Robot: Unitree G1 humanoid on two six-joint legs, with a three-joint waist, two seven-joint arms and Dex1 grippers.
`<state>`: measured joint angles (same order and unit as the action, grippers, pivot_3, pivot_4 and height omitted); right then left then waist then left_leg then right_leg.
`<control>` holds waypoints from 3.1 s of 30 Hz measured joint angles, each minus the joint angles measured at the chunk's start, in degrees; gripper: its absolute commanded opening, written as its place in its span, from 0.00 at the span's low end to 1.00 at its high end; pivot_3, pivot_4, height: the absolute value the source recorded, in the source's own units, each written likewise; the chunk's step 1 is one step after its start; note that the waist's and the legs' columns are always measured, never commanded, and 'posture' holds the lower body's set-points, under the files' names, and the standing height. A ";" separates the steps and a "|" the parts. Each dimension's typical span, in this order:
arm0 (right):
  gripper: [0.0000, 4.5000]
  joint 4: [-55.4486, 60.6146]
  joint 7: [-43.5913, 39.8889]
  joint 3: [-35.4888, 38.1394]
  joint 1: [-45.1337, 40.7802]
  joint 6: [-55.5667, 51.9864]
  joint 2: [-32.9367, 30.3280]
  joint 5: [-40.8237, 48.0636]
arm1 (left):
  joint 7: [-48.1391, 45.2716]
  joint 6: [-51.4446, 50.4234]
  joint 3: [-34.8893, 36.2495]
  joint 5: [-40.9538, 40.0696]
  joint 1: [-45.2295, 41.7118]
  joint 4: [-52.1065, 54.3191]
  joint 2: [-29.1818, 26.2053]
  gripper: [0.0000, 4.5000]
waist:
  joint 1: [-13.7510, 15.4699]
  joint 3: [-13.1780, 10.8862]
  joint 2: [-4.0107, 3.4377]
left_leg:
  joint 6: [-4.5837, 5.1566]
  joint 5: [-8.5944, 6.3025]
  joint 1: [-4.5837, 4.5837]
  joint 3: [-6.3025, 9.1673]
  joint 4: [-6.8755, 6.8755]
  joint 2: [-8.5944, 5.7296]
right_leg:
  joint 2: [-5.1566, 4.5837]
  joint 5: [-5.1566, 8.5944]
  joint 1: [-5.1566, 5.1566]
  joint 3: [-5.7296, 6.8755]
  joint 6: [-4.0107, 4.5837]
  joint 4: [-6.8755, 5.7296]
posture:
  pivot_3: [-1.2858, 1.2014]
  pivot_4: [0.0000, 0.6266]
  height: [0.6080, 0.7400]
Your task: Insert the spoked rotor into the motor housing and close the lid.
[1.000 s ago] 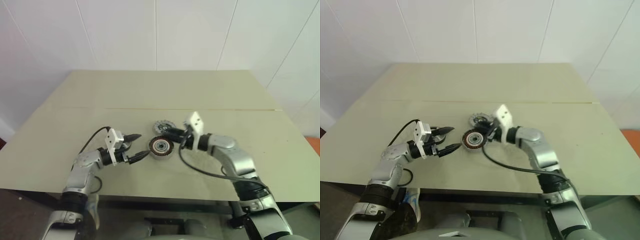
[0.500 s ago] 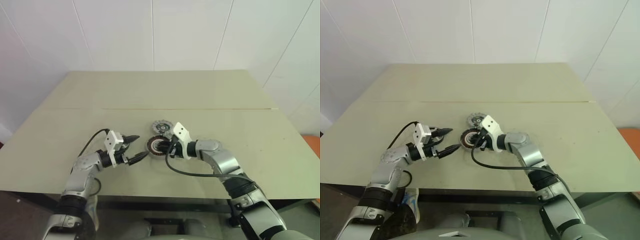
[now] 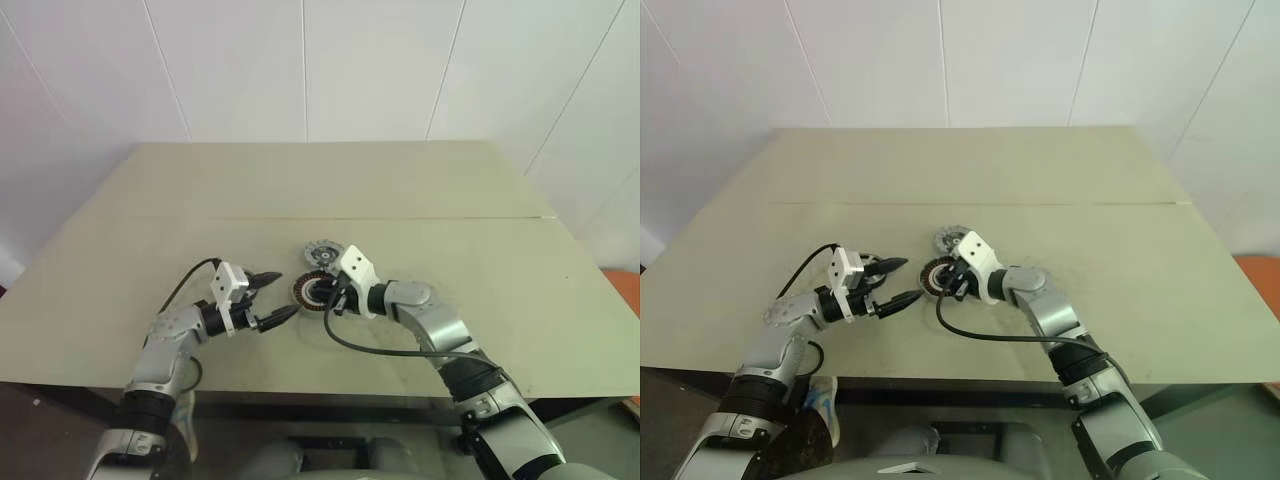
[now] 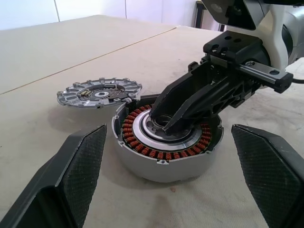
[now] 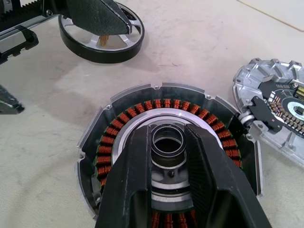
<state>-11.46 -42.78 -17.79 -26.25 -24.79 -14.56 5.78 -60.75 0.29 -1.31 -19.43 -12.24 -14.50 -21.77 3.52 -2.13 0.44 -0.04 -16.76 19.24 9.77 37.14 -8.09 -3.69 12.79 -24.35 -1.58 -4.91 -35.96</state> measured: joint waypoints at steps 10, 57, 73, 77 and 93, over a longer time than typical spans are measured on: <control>0.15 -0.40 -0.38 -0.38 -0.79 -0.51 -0.12 -1.07 | -0.09 0.00 0.00 0.00 0.00 0.00 0.16 1.00 | 0.01 0.00 0.00 | 0.00 0.00 -0.01 0.00 0.00 0.00 | 0.00 0.01 0.00 0.00 -0.01 0.00 | 0.52 0.00 1.00; 0.15 0.15 -2.61 -0.09 -0.79 -3.74 -1.67 -1.05 | -1.35 0.62 -0.02 0.01 -1.46 -2.08 1.55 1.00 | 0.13 0.07 -0.19 | -0.05 -0.16 -0.85 0.02 -0.30 0.09 | 0.01 0.29 1.04 0.02 -0.06 0.68 | 0.52 0.00 1.00; 0.15 1.13 -2.64 -0.03 -0.83 -4.80 -0.99 -0.99 | -1.41 1.21 -0.02 0.03 -1.46 -2.36 1.52 1.00 | 0.06 0.05 -0.20 | -0.06 -0.16 -0.85 0.02 -0.58 0.17 | 0.01 0.29 0.96 0.02 -0.06 0.85 | 0.52 0.00 1.00; 0.15 1.24 -2.69 -0.05 -0.83 -4.84 -0.68 -0.98 | -1.41 1.22 -0.02 0.03 -1.45 -2.36 1.49 1.00 | 0.07 0.05 -0.19 | -0.02 -0.13 -0.85 0.02 -0.77 0.18 | 0.01 0.27 0.89 0.01 -0.08 0.92 | 0.52 0.00 1.00; 0.15 3.17 -3.57 0.64 -0.94 -7.22 -0.99 0.28 | -1.38 1.22 -0.07 0.08 -1.44 -2.47 1.44 1.00 | 0.09 -0.04 -0.17 | 0.01 -0.11 -0.75 0.02 -0.95 0.20 | 0.01 0.18 0.73 0.01 -0.28 1.00 | 0.52 0.00 1.00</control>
<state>-8.29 -46.35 -17.15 -27.20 -32.01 -15.55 6.06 -62.12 1.50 -1.38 -19.35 -13.68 -16.97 -20.33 3.61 -2.17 0.27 -0.03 -16.87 18.50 9.79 36.19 -7.89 -3.67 12.97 -23.62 -1.56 -5.18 -34.96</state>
